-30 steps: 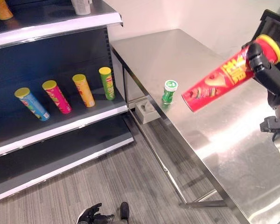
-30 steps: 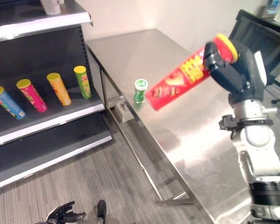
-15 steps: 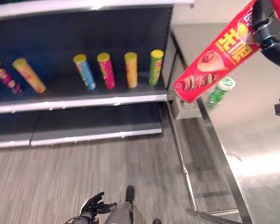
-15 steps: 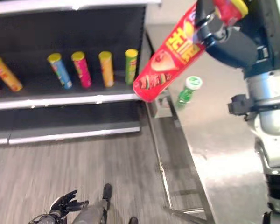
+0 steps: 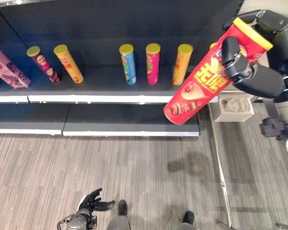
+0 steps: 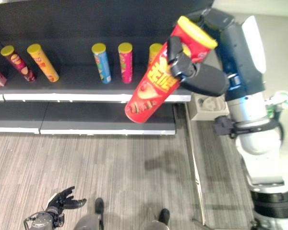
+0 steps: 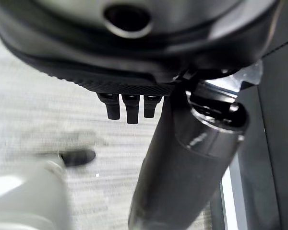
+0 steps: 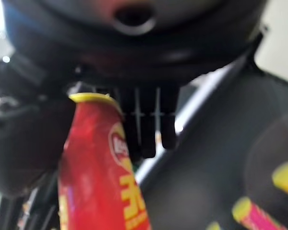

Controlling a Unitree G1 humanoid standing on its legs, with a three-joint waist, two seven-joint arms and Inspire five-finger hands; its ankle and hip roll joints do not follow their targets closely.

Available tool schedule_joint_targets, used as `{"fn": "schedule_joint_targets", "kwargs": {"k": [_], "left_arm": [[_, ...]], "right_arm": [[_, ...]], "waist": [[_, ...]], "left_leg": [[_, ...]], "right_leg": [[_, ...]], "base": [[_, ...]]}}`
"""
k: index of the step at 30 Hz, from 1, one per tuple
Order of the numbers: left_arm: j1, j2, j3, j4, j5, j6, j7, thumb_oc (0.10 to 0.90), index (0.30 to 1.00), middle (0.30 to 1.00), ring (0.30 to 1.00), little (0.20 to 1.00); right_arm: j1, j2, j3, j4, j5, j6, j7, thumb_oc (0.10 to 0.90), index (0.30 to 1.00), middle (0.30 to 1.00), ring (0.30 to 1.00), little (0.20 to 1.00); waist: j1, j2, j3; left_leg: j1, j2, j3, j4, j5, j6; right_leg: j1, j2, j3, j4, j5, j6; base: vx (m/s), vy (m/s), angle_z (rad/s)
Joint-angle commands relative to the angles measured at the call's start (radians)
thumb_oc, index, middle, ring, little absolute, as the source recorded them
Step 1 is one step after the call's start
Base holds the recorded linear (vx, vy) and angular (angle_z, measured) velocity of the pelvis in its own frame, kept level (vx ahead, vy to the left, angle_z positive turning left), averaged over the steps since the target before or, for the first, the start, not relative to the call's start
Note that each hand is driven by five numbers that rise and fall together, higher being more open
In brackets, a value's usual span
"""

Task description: Put the goods on the table back onto the shelves and tidy them up.

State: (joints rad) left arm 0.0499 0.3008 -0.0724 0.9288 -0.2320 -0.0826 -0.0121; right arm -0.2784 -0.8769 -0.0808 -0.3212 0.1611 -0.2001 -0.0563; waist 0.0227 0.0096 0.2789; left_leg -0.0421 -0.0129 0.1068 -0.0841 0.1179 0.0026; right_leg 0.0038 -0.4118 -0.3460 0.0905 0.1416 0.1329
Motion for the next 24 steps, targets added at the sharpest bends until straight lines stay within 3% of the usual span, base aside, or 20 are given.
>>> {"fn": "schedule_joint_targets", "kwargs": {"k": [1, 4, 6, 7, 9, 10, 11, 13, 14, 15, 16, 17, 18, 20, 21, 22, 24], "left_arm": [[0.049, 0.086, 0.027, -0.022, 0.017, -0.029, 0.005, 0.800, 0.900, 0.900, 0.900, 0.900], [0.054, 0.079, 0.022, -0.017, 0.017, -0.023, -0.003, 0.800, 0.900, 0.900, 0.900, 0.900], [0.046, 0.070, 0.022, -0.016, 0.010, -0.018, 0.001, 0.800, 0.900, 0.900, 0.900, 0.900], [0.037, 0.059, 0.017, -0.029, -0.001, -0.017, 0.001, 0.800, 0.900, 0.900, 0.900, 0.900], [0.038, 0.035, 0.002, -0.047, -0.009, -0.023, 0.002, 0.800, 0.900, 0.900, 0.900, 0.900], [0.039, 0.034, 0.004, -0.047, -0.009, -0.023, 0.002, 0.800, 0.900, 0.900, 0.900, 0.900], [0.042, -0.001, -0.021, -0.110, -0.062, -0.024, 0.016, 0.800, 0.900, 0.900, 0.900, 0.900], [0.056, -0.009, -0.019, -0.120, -0.069, -0.020, 0.015, 0.800, 0.900, 0.900, 0.900, 0.900], [0.056, 0.000, -0.018, -0.107, -0.060, -0.019, 0.025, 0.800, 0.900, 0.900, 0.900, 0.900], [0.049, 0.008, -0.019, -0.095, -0.052, -0.019, 0.037, 0.800, 0.900, 0.900, 0.900, 0.900], [0.051, 0.017, -0.021, -0.076, -0.024, -0.021, 0.050, 0.800, 0.900, 0.900, 0.900, 0.900], [0.041, 0.030, -0.030, -0.070, 0.013, -0.019, 0.048, 0.800, 0.900, 0.900, 0.900, 0.900], [0.041, 0.030, -0.030, -0.070, 0.013, -0.019, 0.048, 0.800, 0.900, 0.900, 0.900, 0.900], [0.024, 0.061, -0.021, -0.050, 0.030, -0.016, 0.063, 0.800, 0.900, 0.900, 0.900, 0.900], [0.027, 0.068, -0.005, -0.042, 0.022, -0.012, 0.072, 0.800, 0.900, 0.900, 0.900, 0.900], [0.023, 0.075, 0.003, -0.046, 0.012, -0.010, 0.076, 0.800, 0.900, 0.900, 0.900, 0.900], [0.008, 0.071, -0.001, -0.054, -0.005, -0.015, 0.078, 0.800, 0.900, 0.900, 0.900, 0.900]], "right_arm": [[-0.112, -0.064, -0.055, -0.060, -0.030, -0.062, -0.029, 0.400, 0.300, 0.300, 0.300, 0.300], [-0.131, -0.061, -0.015, -0.071, -0.050, -0.068, -0.024, 0.400, 0.300, 0.300, 0.300, 0.300], [-0.156, -0.063, 0.036, -0.060, -0.079, -0.068, -0.024, 0.400, 0.300, 0.300, 0.300, 0.300], [-0.175, -0.077, 0.076, -0.055, -0.104, -0.061, -0.020, 0.400, 0.300, 0.300, 0.300, 0.300], [-0.208, -0.075, 0.131, -0.052, -0.111, -0.067, -0.015, 0.400, 0.300, 0.300, 0.300, 0.300], [-0.213, -0.075, 0.135, -0.049, -0.111, -0.067, -0.016, 0.400, 0.300, 0.300, 0.300, 0.300], [-0.224, -0.085, 0.171, -0.043, -0.132, -0.063, -0.021, 0.400, 0.300, 0.300, 0.300, 0.300], [-0.202, -0.083, 0.159, -0.043, -0.165, -0.053, -0.026, 0.400, 0.300, 0.300, 0.300, 0.300], [-0.195, -0.066, 0.159, -0.035, -0.188, -0.052, -0.042, 0.400, 0.300, 0.300, 0.300, 0.300], [-0.193, -0.054, 0.156, -0.012, -0.220, -0.047, -0.076, 0.400, 0.300, 0.300, 0.300, 0.300], [-0.163, -0.027, 0.128, -0.019, -0.265, -0.036, -0.105, 0.400, 0.300, 0.300, 0.300, 0.300], [-0.147, 0.011, 0.100, -0.040, -0.309, -0.018, -0.121, 0.400, 0.300, 0.300, 0.300, 0.300], [-0.147, 0.011, 0.100, -0.040, -0.309, -0.018, -0.121, 0.400, 0.300, 0.300, 0.300, 0.300], [-0.215, 0.071, 0.152, -0.044, -0.354, -0.006, -0.136, 0.400, 0.300, 0.300, 0.300, 0.300], [-0.257, 0.091, 0.194, -0.041, -0.367, 0.000, -0.132, 0.400, 0.300, 0.300, 0.300, 0.300], [-0.272, 0.094, 0.231, -0.038, -0.381, 0.000, -0.128, 0.400, 0.300, 0.300, 0.300, 0.300], [-0.307, 0.083, 0.256, -0.033, -0.389, 0.003, -0.134, 0.400, 0.300, 0.300, 0.300, 0.300]], "waist": [[0.001, -0.018, -0.074], [0.000, -0.011, -0.062], [-0.002, -0.020, -0.050], [-0.006, -0.034, -0.041], [-0.002, -0.046, -0.044], [-0.005, -0.045, -0.043], [0.003, -0.059, 0.005], [0.007, -0.056, -0.008], [0.013, -0.057, -0.018], [0.017, -0.048, -0.028], [0.021, 0.000, -0.063], [0.019, 0.020, -0.072], [0.019, 0.020, -0.072], [0.038, 0.011, -0.055], [0.054, 0.011, -0.047], [0.050, 0.010, -0.023], [0.041, 0.014, -0.004]], "left_leg": [[0.027, 0.098, -0.006, 0.046, -0.139, -0.073], [0.048, 0.067, -0.006, 0.022, -0.127, -0.055], [0.056, 0.043, -0.010, 0.017, -0.130, -0.048], [0.057, 0.018, -0.019, 0.021, -0.139, -0.042], [0.051, -0.007, -0.042, 0.054, -0.166, -0.040], [0.049, -0.007, -0.042, 0.059, -0.169, -0.040], [-0.128, -0.001, -0.055, 0.441, -0.235, -0.088], [-0.139, 0.079, -0.050, 0.370, -0.213, -0.093], [-0.130, 0.144, -0.082, 0.264, -0.151, -0.100], [-0.143, 0.227, -0.116, 0.130, -0.038, -0.127], [-0.131, 0.278, -0.117, 0.004, 0.016, -0.180], [-0.122, 0.213, -0.099, 0.043, -0.020, -0.173], [-0.122, 0.213, -0.099, 0.043, -0.020, -0.173], [-0.126, 0.140, -0.042, 0.100, -0.083, -0.115], [-0.115, 0.131, 0.001, 0.091, -0.092, -0.097], [-0.091, 0.123, 0.026, 0.064, -0.093, -0.082], [-0.088, 0.119, 0.027, 0.047, -0.086, -0.081]], "right_leg": [[-0.079, 0.075, 0.101, 0.043, -0.061, 0.049], [-0.104, 0.223, 0.111, 0.053, -0.147, 0.002], [-0.124, 0.312, 0.121, 0.037, -0.167, -0.019], [-0.141, 0.371, 0.161, 0.002, -0.158, -0.026], [-0.102, 0.392, 0.224, -0.072, -0.139, -0.038], [-0.099, 0.392, 0.223, -0.076, -0.138, -0.038], [-0.019, 0.352, 0.190, -0.142, -0.137, -0.052], [0.013, 0.329, 0.173, -0.166, -0.154, -0.035], [0.009, 0.307, 0.176, -0.164, -0.163, -0.023], [0.010, 0.281, 0.177, -0.164, -0.190, -0.006], [0.050, 0.246, 0.184, -0.176, -0.209, 0.032], [0.065, 0.164, 0.184, -0.174, -0.168, 0.062], [0.065, 0.164, 0.184, -0.174, -0.168, 0.062], [0.003, 0.078, 0.196, -0.110, -0.117, 0.076], [-0.042, 0.060, 0.165, -0.061, -0.094, 0.069], [-0.099, 0.100, 0.166, 0.005, -0.094, 0.056], [-0.151, 0.154, 0.190, -0.020, -0.087, 0.053]], "base": [[0.03, 0.162, 0.05], [0.06, 0.184, 0.06], [0.06, 0.113, -0.09], [0.15, 0.072, -0.04], [0.16, 0.016, 0.36], [0.18, -0.073, 0.52], [0.25, 0.006, 0.36], [0.30, 0.162, 0.99], [0.34, 0.389, 0.47], [0.64, 0.793, -0.43], [0.73, 1.061, -0.88], [0.57, 0.868, 0.00], [0.28, 0.657, 0.37], [0.07, 0.564, -0.32], [0.00, 0.512, -1.07], [-0.03, 0.287, -1.54], [-0.04, 0.066, -0.54]]}}
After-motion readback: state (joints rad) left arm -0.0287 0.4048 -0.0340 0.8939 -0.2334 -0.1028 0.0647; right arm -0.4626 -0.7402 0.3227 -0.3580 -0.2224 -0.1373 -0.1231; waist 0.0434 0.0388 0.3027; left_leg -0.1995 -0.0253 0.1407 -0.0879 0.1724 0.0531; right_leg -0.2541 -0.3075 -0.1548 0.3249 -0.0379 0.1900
